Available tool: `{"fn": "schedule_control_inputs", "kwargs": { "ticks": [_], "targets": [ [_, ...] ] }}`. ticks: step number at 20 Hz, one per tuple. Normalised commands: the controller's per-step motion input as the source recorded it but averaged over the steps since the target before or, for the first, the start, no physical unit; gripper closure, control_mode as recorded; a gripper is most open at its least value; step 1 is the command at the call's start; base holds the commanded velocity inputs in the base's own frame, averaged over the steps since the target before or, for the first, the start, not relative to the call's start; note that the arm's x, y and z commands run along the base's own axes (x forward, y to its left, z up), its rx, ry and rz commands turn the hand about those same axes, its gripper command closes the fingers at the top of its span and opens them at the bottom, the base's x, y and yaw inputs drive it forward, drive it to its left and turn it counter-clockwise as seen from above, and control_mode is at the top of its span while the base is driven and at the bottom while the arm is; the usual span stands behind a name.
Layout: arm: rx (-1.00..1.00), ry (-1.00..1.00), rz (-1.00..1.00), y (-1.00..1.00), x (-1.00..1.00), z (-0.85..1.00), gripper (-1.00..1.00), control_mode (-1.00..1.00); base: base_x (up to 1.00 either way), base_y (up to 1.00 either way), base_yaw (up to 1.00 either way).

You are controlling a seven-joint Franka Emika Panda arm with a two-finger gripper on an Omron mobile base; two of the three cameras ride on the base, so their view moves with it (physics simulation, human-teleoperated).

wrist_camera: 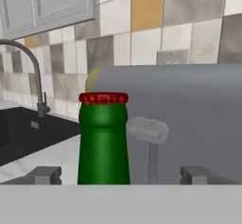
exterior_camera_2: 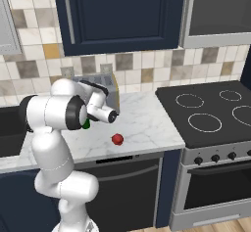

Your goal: Place the liquor and beer on the top shelf of the fridge to keep them out of children's reach, and place the bell pepper on lower shelves for easy access.

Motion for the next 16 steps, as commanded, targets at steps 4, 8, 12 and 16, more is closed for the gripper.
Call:
{"fn": "schedule_control_inputs", "kwargs": {
  "ticks": [4,8,12,16],
  "targets": [
    [0.00,0.00,0.00,0.02,0.10,0.00,-1.00,-1.00,0.00,0.00,0.00],
    [0.00,0.00,0.00,0.03,0.14,0.00,1.00,-1.00,0.00,0.00,0.00],
    [0.00,0.00,0.00,0.00,0.14,0.00,1.00,-1.00,0.00,0.00,0.00],
    [0.00,0.00,0.00,0.00,0.10,0.00,1.00,-1.00,0.00,0.00,0.00]
  ]
}}
